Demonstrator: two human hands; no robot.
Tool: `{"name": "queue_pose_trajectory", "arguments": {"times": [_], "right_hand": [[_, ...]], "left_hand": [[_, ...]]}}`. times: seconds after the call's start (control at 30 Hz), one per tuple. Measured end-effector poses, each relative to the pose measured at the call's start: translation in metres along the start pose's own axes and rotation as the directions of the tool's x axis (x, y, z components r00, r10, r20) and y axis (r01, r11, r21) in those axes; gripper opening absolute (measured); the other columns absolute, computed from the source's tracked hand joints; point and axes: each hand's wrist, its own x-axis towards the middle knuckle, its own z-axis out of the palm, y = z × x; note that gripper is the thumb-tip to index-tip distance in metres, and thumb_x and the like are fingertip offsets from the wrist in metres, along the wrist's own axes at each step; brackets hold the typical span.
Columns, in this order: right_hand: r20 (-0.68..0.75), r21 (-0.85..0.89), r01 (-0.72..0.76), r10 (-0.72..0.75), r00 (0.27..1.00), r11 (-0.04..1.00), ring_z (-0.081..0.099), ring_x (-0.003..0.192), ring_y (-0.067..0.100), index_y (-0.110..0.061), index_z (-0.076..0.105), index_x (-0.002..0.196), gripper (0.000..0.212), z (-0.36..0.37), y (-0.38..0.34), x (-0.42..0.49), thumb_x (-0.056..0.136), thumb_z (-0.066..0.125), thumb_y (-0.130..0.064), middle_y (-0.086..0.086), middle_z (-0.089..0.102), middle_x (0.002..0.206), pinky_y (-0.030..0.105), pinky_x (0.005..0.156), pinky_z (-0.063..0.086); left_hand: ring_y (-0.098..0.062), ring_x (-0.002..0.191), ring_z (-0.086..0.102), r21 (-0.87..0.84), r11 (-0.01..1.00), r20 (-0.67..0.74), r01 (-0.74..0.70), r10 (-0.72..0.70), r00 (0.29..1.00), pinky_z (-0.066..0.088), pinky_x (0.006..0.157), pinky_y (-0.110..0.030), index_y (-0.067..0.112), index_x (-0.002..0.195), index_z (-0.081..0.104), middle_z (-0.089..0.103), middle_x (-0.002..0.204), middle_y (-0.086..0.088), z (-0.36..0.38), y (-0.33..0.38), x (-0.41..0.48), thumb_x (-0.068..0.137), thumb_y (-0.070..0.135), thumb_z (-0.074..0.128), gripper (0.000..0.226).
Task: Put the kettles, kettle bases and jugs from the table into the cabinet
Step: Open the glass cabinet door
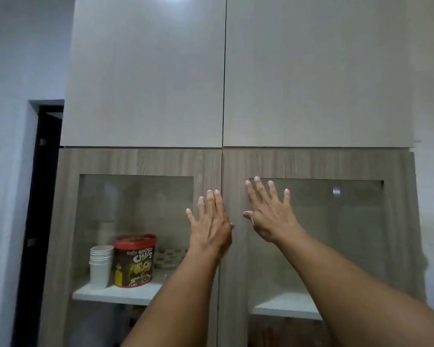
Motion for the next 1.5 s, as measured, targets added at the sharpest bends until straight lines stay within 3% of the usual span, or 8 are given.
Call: {"name": "queue_pose_trajectory", "arguments": {"times": [0.23,0.43,0.8,0.93,1.07,1.2,1.33,1.5], "right_hand": [[0.023,-0.068,0.031,-0.030,0.999,0.997,-0.012,0.152,0.031,-0.020,-0.017,0.155,0.072,0.026,-0.002,0.057,0.105,0.032,-0.039,-0.002,-0.019,0.164,0.060,0.118,-0.001],[-0.007,-0.077,0.045,-0.045,0.999,0.996,-0.010,0.152,0.032,-0.017,-0.015,0.156,0.074,0.044,0.002,0.117,0.105,0.037,-0.035,-0.001,-0.020,0.164,0.059,0.118,0.001],[-0.116,-0.090,0.064,-0.074,0.991,0.994,-0.013,0.152,0.033,-0.014,-0.016,0.155,0.114,0.041,0.005,0.194,0.086,0.067,-0.049,0.002,-0.019,0.165,0.057,0.119,-0.001],[-0.122,-0.104,0.054,-0.066,0.990,0.993,-0.007,0.152,0.035,-0.008,-0.012,0.156,0.135,0.029,-0.001,0.201,0.069,0.083,-0.050,0.008,-0.005,0.166,0.055,0.120,0.000],[-0.139,-0.066,0.033,-0.042,0.989,0.997,0.010,0.151,0.037,-0.006,0.001,0.156,0.135,0.020,-0.008,0.202,0.062,0.084,-0.058,0.011,0.012,0.162,0.059,0.120,0.010],[-0.166,-0.044,-0.009,0.002,0.986,0.999,0.034,0.135,0.030,-0.014,0.030,0.144,0.108,-0.004,-0.014,0.198,0.061,0.082,-0.061,0.005,0.036,0.145,0.062,0.106,0.035],[-0.167,-0.008,-0.016,0.014,0.986,1.000,0.033,0.134,0.028,-0.016,0.031,0.143,0.108,-0.022,-0.017,0.185,0.060,0.082,-0.063,0.003,0.036,0.144,0.056,0.101,0.038],[-0.220,0.117,-0.013,0.039,0.975,0.993,0.034,0.131,0.029,-0.016,0.033,0.141,0.099,-0.046,-0.022,0.145,0.065,0.075,-0.063,0.005,0.037,0.142,0.055,0.098,0.040]], "left_hand": [[-0.041,0.148,-0.005,0.116,0.993,0.057,0.008,-0.014,0.998,0.008,0.114,-0.066,0.010,0.154,-0.012,-0.012,0.160,-0.017,0.033,-0.019,0.038,0.097,0.031,0.053,0.089],[-0.030,0.151,-0.010,0.096,0.995,0.065,-0.015,0.008,0.998,0.006,0.118,-0.057,0.007,0.154,-0.014,-0.017,0.163,-0.009,0.058,-0.028,0.092,0.098,0.040,0.051,0.092],[-0.034,0.148,-0.020,0.103,0.995,-0.056,-0.015,0.021,0.998,0.007,0.120,-0.052,0.001,0.150,-0.022,-0.023,0.159,-0.014,0.106,-0.027,0.140,0.086,0.054,0.063,0.119],[-0.035,0.148,-0.017,0.073,0.997,-0.063,-0.017,0.022,0.998,0.009,0.120,-0.056,0.001,0.150,-0.021,-0.020,0.159,-0.015,0.100,-0.024,0.139,0.080,0.054,0.070,0.126],[-0.034,0.148,-0.019,0.018,1.000,-0.017,-0.003,0.003,1.000,0.008,0.118,-0.062,0.005,0.151,-0.021,-0.023,0.159,-0.012,0.094,-0.021,0.132,0.077,0.060,0.069,0.129],[-0.029,0.150,-0.008,-0.082,0.996,0.008,0.037,-0.036,0.999,0.009,0.118,-0.061,0.008,0.154,-0.013,-0.011,0.162,-0.009,0.084,-0.021,0.126,0.080,0.058,0.068,0.121],[-0.030,0.150,0.007,-0.218,0.971,0.038,0.099,-0.092,0.995,0.014,0.119,-0.055,0.008,0.154,-0.011,-0.002,0.162,-0.011,0.069,-0.015,0.115,0.085,0.049,0.067,0.112],[-0.034,0.113,0.059,-0.529,0.827,0.065,0.190,-0.184,0.981,0.050,0.092,-0.042,0.012,0.141,0.024,0.057,0.128,-0.014,0.045,0.002,0.092,0.091,0.032,0.066,0.068]]}}
